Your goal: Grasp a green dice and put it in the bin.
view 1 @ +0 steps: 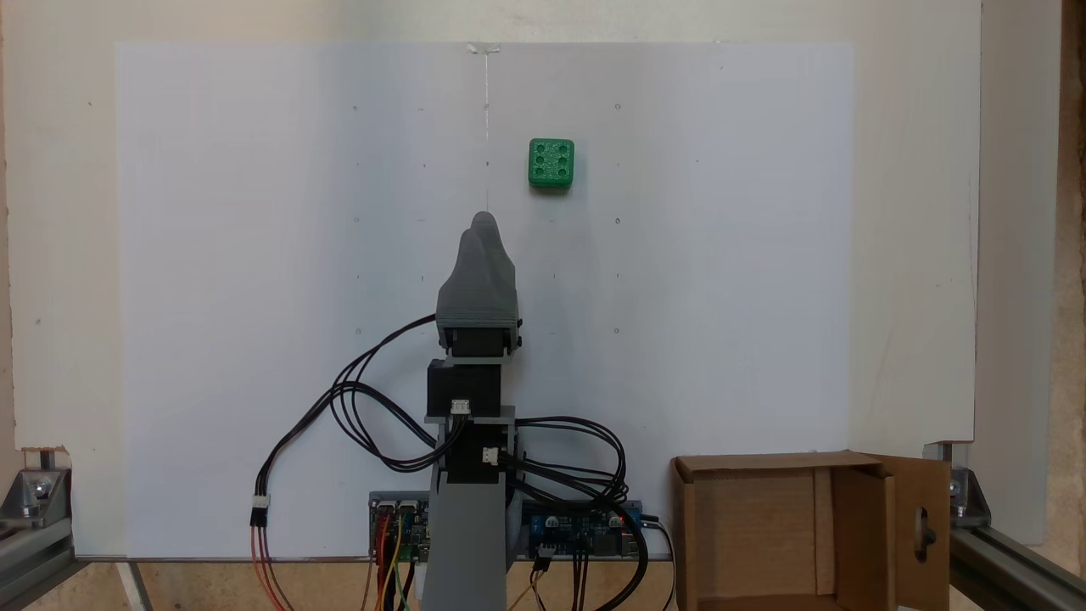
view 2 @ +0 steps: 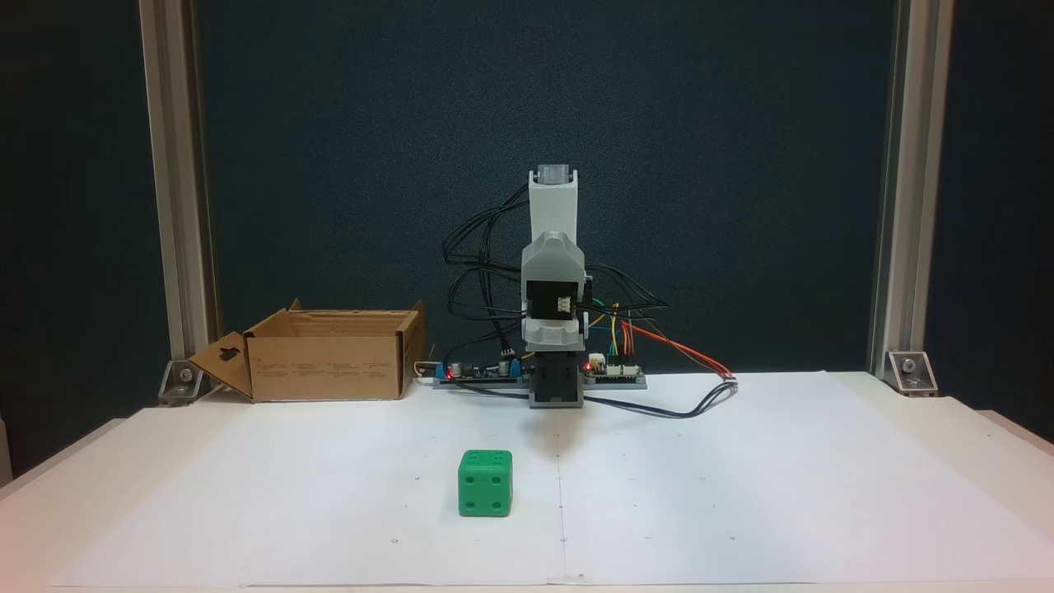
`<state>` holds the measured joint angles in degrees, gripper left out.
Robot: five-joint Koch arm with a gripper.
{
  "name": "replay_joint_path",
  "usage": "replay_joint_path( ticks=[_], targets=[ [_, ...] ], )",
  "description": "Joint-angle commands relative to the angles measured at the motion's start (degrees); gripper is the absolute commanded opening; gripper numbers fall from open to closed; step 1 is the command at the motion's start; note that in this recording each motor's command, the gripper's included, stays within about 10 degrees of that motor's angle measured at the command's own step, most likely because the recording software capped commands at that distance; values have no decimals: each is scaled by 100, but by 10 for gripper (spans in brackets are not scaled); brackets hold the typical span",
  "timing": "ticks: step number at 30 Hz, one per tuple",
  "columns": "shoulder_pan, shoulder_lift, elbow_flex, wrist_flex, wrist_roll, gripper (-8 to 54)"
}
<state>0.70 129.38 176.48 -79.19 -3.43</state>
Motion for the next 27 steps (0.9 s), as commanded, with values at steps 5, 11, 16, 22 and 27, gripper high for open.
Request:
replay_joint_path(
  ticks=[5,11,16,22,27],
  targets=[
    [9,606,281,-229,-264,439],
    [-18,606,9,0,-272,421],
    [62,606,-993,1896,-264,422],
    [422,598,-2092,4351,-237,425],
    [598,598,-3437,6353,88,424]
  ],
)
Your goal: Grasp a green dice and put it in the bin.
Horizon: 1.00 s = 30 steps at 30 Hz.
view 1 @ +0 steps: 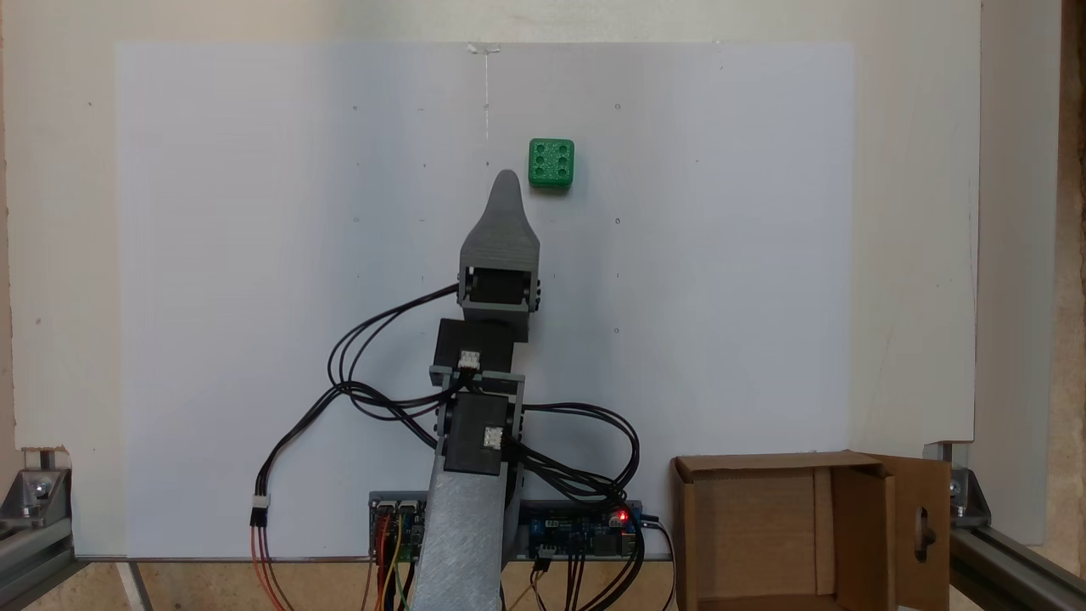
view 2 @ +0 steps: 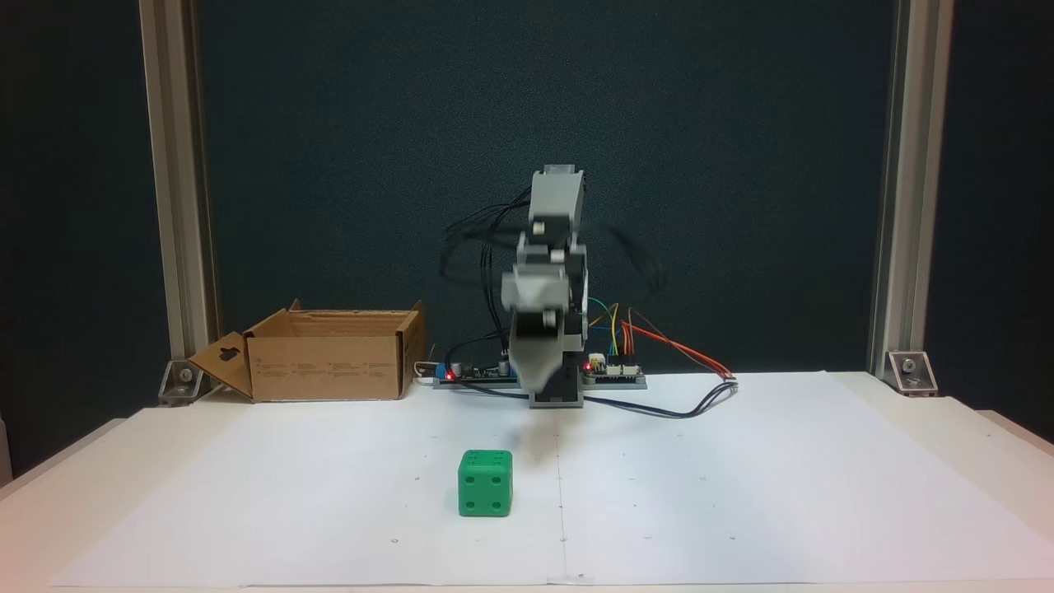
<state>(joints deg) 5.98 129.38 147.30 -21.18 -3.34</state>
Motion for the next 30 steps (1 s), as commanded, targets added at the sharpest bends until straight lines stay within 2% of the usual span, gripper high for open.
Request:
replay_joint_path(
  ticks=[1,9,13,25,30],
  targets=[
    [70,598,-729,930,97,424],
    [-18,483,-2092,3909,387,423],
    [132,-79,-2830,5300,387,424],
    [1020,-2004,-5484,7436,360,424],
    [1099,-2733,-6557,8042,-167,424]
  ],
)
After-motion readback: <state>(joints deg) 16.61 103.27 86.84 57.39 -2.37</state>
